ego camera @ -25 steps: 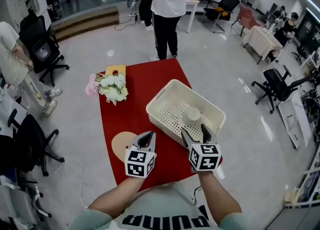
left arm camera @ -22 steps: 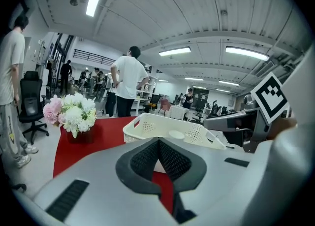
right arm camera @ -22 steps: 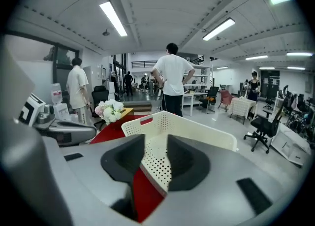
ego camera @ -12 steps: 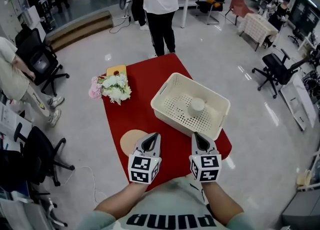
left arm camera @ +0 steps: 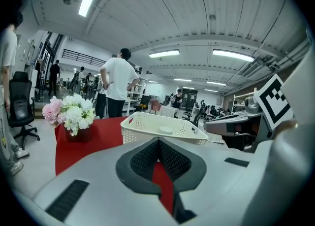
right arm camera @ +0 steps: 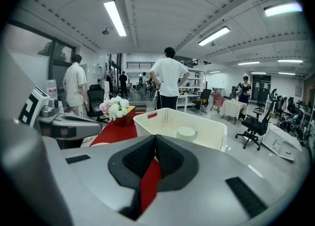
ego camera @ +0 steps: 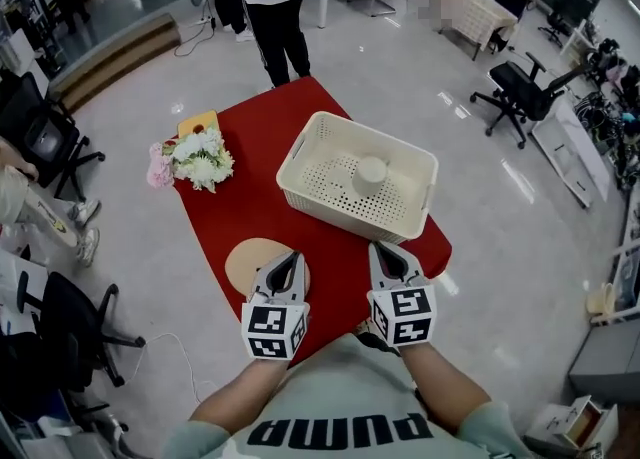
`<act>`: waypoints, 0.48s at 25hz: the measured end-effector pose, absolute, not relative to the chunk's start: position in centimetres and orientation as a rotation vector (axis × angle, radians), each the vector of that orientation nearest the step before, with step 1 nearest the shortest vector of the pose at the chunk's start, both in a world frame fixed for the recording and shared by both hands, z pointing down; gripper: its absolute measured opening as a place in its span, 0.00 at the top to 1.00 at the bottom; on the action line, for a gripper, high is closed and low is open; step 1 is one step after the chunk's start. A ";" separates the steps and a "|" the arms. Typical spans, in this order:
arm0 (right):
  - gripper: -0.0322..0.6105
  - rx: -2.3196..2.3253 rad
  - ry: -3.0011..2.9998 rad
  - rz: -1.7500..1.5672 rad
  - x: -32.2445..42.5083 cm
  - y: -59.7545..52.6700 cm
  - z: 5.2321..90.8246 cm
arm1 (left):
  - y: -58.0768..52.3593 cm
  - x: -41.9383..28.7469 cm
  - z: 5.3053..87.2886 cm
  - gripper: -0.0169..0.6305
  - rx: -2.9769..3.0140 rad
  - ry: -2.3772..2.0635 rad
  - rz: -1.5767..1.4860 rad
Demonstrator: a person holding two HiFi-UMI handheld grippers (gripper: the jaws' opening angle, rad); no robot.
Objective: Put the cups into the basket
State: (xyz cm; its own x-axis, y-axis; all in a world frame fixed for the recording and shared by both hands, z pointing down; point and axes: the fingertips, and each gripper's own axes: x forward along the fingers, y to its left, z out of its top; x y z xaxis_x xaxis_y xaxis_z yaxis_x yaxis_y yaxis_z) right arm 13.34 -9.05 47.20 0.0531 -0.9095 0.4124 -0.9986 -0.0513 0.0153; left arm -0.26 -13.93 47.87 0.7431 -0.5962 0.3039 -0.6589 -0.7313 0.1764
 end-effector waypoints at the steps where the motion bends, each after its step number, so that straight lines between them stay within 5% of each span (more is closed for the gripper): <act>1: 0.92 2.045 -1.925 0.428 13.2 -8.6 47.1 | -13.7 -0.4 47.8 0.97 2.671 -0.975 0.330; 12: 0.92 2.018 -1.945 0.419 14.0 -4.5 46.7 | -10.3 1.2 47.0 0.97 2.683 -0.970 0.338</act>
State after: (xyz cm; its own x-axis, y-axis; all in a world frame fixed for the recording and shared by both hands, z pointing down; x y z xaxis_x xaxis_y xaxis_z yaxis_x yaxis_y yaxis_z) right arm 14.00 -4.47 46.74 0.0376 -0.9097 0.4136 -0.9993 -0.0335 0.0173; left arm 1.25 -10.32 46.98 0.7489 -0.5882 0.3053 -0.6507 -0.7400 0.1703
